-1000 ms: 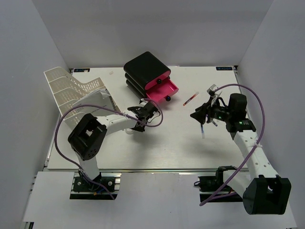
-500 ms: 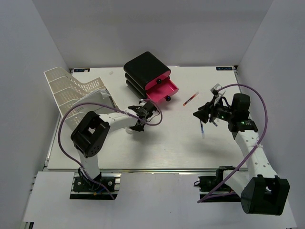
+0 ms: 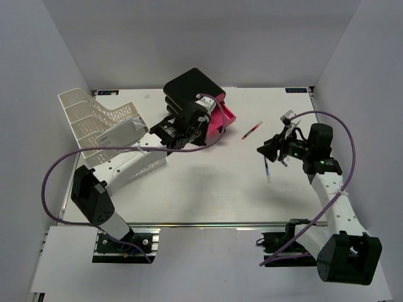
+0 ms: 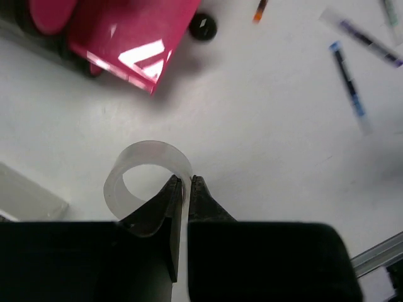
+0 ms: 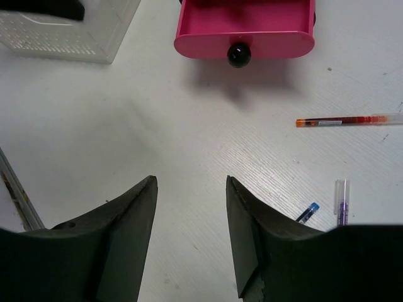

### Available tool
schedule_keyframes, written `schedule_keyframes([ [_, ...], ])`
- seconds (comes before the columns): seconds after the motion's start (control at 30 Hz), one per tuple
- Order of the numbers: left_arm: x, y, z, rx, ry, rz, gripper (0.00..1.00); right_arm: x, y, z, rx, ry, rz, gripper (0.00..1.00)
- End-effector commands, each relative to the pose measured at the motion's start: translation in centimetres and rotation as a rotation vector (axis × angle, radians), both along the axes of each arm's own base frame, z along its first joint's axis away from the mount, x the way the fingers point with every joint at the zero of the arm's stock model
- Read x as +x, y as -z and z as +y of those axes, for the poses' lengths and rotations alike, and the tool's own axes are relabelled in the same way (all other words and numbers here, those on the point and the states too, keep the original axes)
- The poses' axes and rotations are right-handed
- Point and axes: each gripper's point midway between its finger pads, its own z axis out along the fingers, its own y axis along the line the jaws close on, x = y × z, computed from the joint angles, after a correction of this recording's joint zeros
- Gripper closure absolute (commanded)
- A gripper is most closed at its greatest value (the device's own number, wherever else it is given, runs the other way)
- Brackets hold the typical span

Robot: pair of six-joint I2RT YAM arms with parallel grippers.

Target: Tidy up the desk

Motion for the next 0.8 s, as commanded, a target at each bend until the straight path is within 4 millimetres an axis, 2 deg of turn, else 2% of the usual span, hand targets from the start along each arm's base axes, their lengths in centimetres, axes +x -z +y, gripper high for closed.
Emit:
schedule_keyframes([
  [0.0, 1.5, -4.7, -2.2, -0.077, 0.067, -0.107, 1.00, -0.2, -0.2, -0.1, 0.002, -0.006, -0.022, 0.47],
  [0.03, 2.3, -3.9, -2.7, -0.059, 0.062, -0.102, 1.00, -0.2, -0.2, -0.1, 0.002, -0.006, -0.024, 0.47],
  [0.07, 3.0, -4.0, -3.2, -0.060, 0.062, -0.111, 1.00, -0.2, -0.1, -0.1, 0.001, -0.003, -0.022, 0.46],
  [0.1, 3.9, -5.5, -4.0, -0.081, 0.062, -0.142, 1.00, -0.1, 0.0, -0.2, 0.001, 0.000, -0.019, 0.47],
  [0.13, 4.9, -4.0, -4.6, -0.055, 0.049, -0.128, 1.00, -0.1, -0.1, -0.2, 0.000, 0.000, -0.022, 0.47],
  [0.17, 5.5, -3.9, -4.9, -0.057, 0.029, -0.125, 1.00, -0.1, -0.2, -0.2, 0.000, 0.000, -0.025, 0.47],
  [0.2, 6.4, -4.9, -5.4, -0.070, 0.005, -0.146, 1.00, -0.1, -0.2, -0.2, -0.001, 0.003, -0.027, 0.47],
  [0.23, 7.5, -3.7, -5.4, -0.037, -0.031, -0.145, 1.00, -0.1, -0.2, -0.2, -0.001, 0.002, -0.026, 0.47],
  [0.43, 10.0, -3.7, -6.2, -0.042, -0.111, -0.183, 1.00, -0.1, -0.3, -0.3, -0.002, 0.005, -0.033, 0.47],
  [0.47, 10.5, -2.9, -6.2, -0.020, -0.126, -0.181, 1.00, -0.1, -0.3, -0.3, -0.003, 0.005, -0.035, 0.47],
  [0.53, 11.0, -2.9, -6.2, -0.006, -0.146, -0.187, 1.00, -0.1, -0.3, -0.3, -0.002, 0.004, -0.034, 0.47],
  [0.7, 12.7, -0.9, -5.6, 0.033, -0.186, -0.178, 1.00, -0.1, -0.3, -0.3, -0.003, 0.003, -0.036, 0.47],
  [0.77, 13.2, -1.1, -5.7, 0.043, -0.191, -0.190, 1.00, -0.1, -0.4, -0.4, -0.003, 0.005, -0.039, 0.47],
])
